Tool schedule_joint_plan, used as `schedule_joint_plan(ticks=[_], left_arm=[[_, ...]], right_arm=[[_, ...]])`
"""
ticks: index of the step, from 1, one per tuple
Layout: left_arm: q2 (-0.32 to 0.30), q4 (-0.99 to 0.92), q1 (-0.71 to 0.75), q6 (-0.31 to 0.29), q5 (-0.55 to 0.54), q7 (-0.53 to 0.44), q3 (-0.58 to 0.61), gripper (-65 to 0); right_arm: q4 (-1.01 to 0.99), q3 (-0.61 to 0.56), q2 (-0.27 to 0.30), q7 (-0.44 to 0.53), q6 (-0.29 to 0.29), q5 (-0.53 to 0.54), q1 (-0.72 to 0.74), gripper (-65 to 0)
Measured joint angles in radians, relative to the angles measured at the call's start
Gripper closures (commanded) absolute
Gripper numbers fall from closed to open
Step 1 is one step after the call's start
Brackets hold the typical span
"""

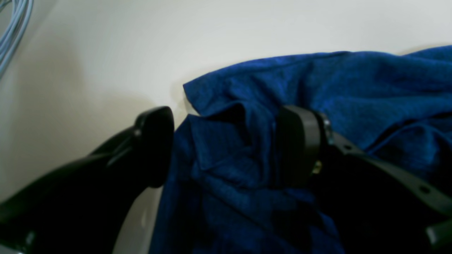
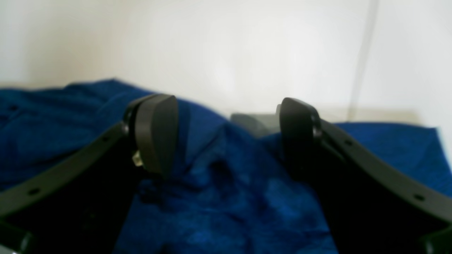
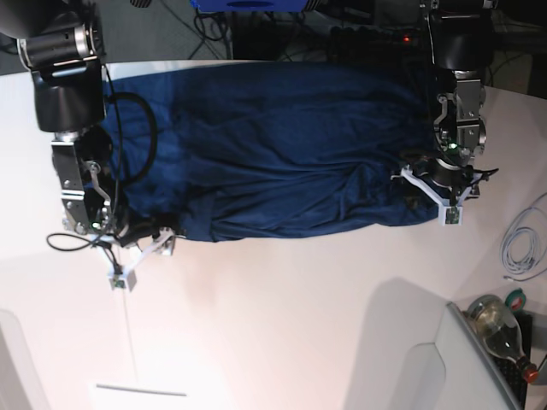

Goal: Layout the t-shirt on the table in an organized manner, then fold the t-shirt properly
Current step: 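Lift the hem with both grippers and fold it toward the collar edge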

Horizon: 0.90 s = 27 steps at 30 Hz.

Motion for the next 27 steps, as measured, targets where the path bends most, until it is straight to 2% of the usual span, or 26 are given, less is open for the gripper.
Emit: schedule_joint_plan(ticks=[8,9,14,20,27], left_arm=[[-0.008,0.032,0.025,-0.007,0.001,0.032,-0.076,-45.1],[-0.007,0.041,0.028,-0.007,0.001,0.033,-0.078,-45.1],[-0.008,0.079,0.047,-0.008,0.003,0.033,-0.078,-45.1],[-0.007,0.086,0.064,-0.008,0.002,0.034,-0.077,-45.1],[-0.004,0.154,0.082,-0.008,0.003,0.037,-0.077,-45.3]], right_arm=[[-0.008,0.0,-0.003,0.0,0.0,0.001,0.0,-41.9],[-0.018,0.0,-0.003,0.0,0.0,0.001,0.001,-39.5],[-0.047,0.0,-0.003,-0.001,0.0,0.001,0.0,-16.1],[-0.047,0.0,-0.005,-0.001,0.0,0.001,0.0,-0.5],[0.064,0.007,-0.005,-0.003,0.0,0.001,-0.023,0.0]])
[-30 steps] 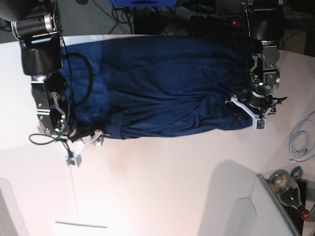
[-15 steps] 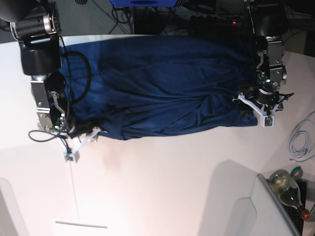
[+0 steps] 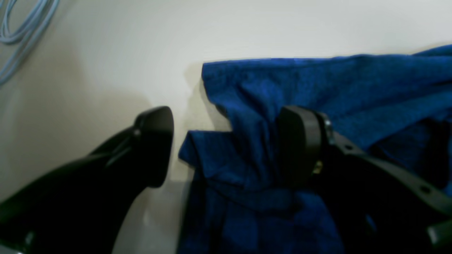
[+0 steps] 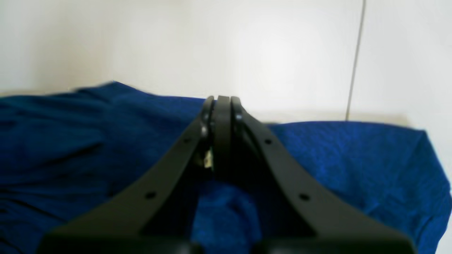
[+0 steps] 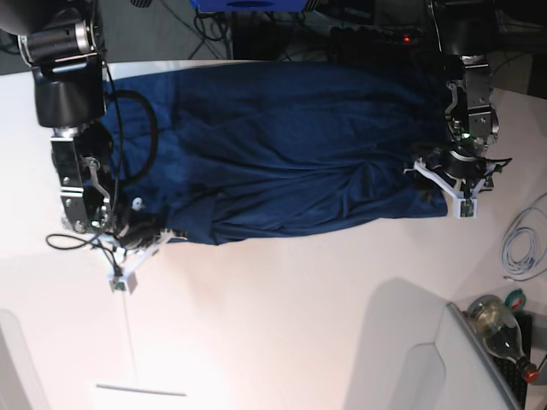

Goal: Layout the t-shirt on the table in an organized manner, then fold the t-shirt properly
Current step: 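Lift the hem with both grippers and fold it toward the collar edge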

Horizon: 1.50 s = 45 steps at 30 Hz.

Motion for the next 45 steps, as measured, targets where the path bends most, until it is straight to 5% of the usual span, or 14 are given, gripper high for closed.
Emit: schedule_joint_plan(ticks=[12,20,25,45], left_arm=[[0.005,0.051,0.027,-0.007,-0.034,0.046,-0.047,-45.3],[-0.039,-0.15,-0.165,0.001,-0.146,0.047,-0.058,-45.7],[-0.035,-0.165,-0.156,0.0,-0.146,0.051,-0.057,-58.1],[-0.037,-0.405,-0.292,-0.06,-0.146,0.025,0.035,-55.5]], right_arm=[[0.014,0.0,0.001,-0.037,0.0,0.003,-0.008,0.0],[0.016,-0.005,0.0,-0.033,0.0,0.003,-0.007,0.0],[0.016,-0.005,0.002,-0.035,0.0,0.004,-0.007,0.0],[0.016,-0.004,0.002,-0.035,0.0,0.004,-0.002,0.0]])
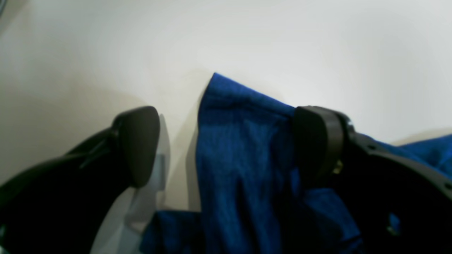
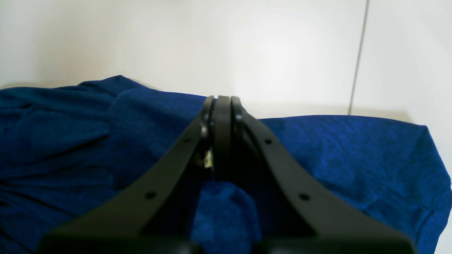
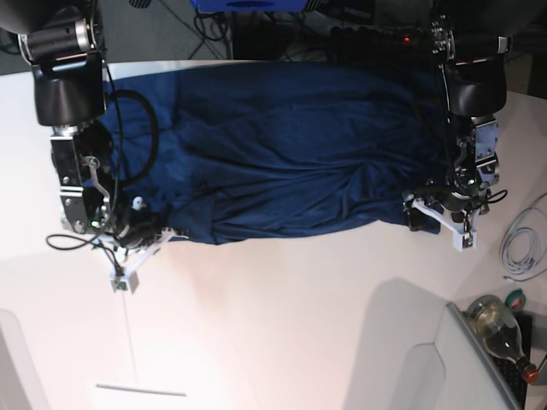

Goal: Layout the t-shirt on the table in an organized manner, then fold the t-shirt properly
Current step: 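Lift the hem with both grippers and fold it toward the collar edge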

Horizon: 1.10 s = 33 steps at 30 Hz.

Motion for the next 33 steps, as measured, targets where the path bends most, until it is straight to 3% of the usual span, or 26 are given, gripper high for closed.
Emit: schedule_joint_plan(ticks=[17,26,30,33], left_arm=[[-0.005,0.176,0.051,0.003,0.0,0.024,0.0,-55.5],[-0.008,-0.126,-0.148,0.0,0.013,-0.003,0.007,-55.5],[-0.006,-0.267,-0.192,0.005,0.06,-0.103,0.008,-55.5],[-0.003,-0.311,-0.211,0.008,0.103,-0.124,0.008,-55.3]], right_arm=[[0.0,0.001,0.0,0.002,0.0,0.0,0.014,0.0],[0.0,-0.001,0.001,0.004,0.0,0.0,0.012,0.0],[0.0,0.001,0.0,0.003,0.0,0.001,0.011,0.0],[0.0,0.002,0.002,0.004,0.0,0.0,0.011,0.0]])
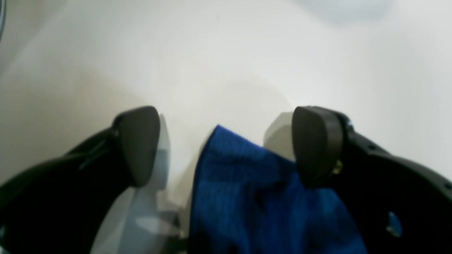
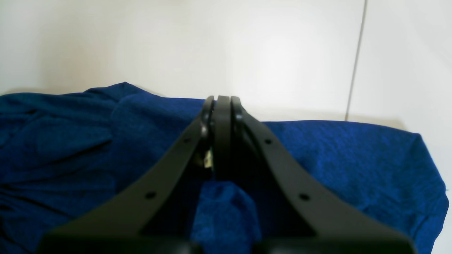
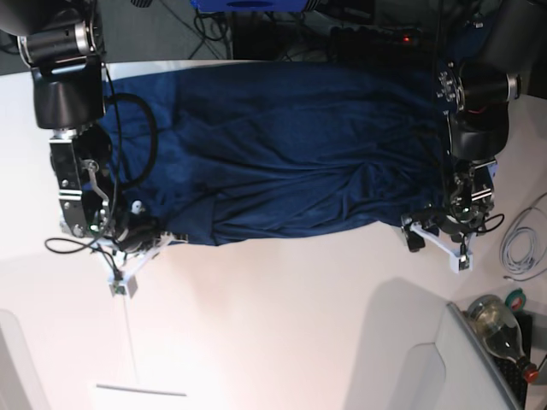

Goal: Layout the t-shirt on the table in an organized manner, then fold the t-shirt properly
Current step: 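Lift the hem with both grippers and fold it toward the collar edge, then lay the folded hem over the shirt body with both grippers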

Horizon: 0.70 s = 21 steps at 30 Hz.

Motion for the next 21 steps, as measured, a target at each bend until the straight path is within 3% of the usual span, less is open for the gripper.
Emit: schedule_joint_plan(ticks=[2,3,10,11,16,21], left_arm=[[0.001,-0.006,0.003,0.0,0.0,-0.026,0.0,-54.3],[0.001,-0.007,0.005,0.0,0.0,-0.032,0.0,-50.8],[-0.003,-0.006,0.016,0.001,-0.005,-0.04,0.0,-2.5],[-0.004,-0.006,0.016,0.0,-0.005,-0.04,0.0,0.0],[-0.003,0.0,0.011,-0.001,-0.004,-0.023,-0.001,0.0],[0.007,0.098,0.006,-0.011,-0.001,0.065,0.0,0.0]], right_arm=[[0.0,0.0,0.002,0.0,0.0,0.0,0.0,0.0],[0.0,0.0,0.002,0.0,0.0,0.0,0.0,0.0],[0.0,0.0,0.001,0.0,0.0,0.0,0.0,0.0],[0.0,0.0,0.002,0.0,0.0,0.0,0.0,0.0],[-0.002,0.0,0.002,0.0,0.0,-0.004,0.018,0.0],[-0.002,0.0,0.005,0.026,0.0,-0.004,0.04,0.0]])
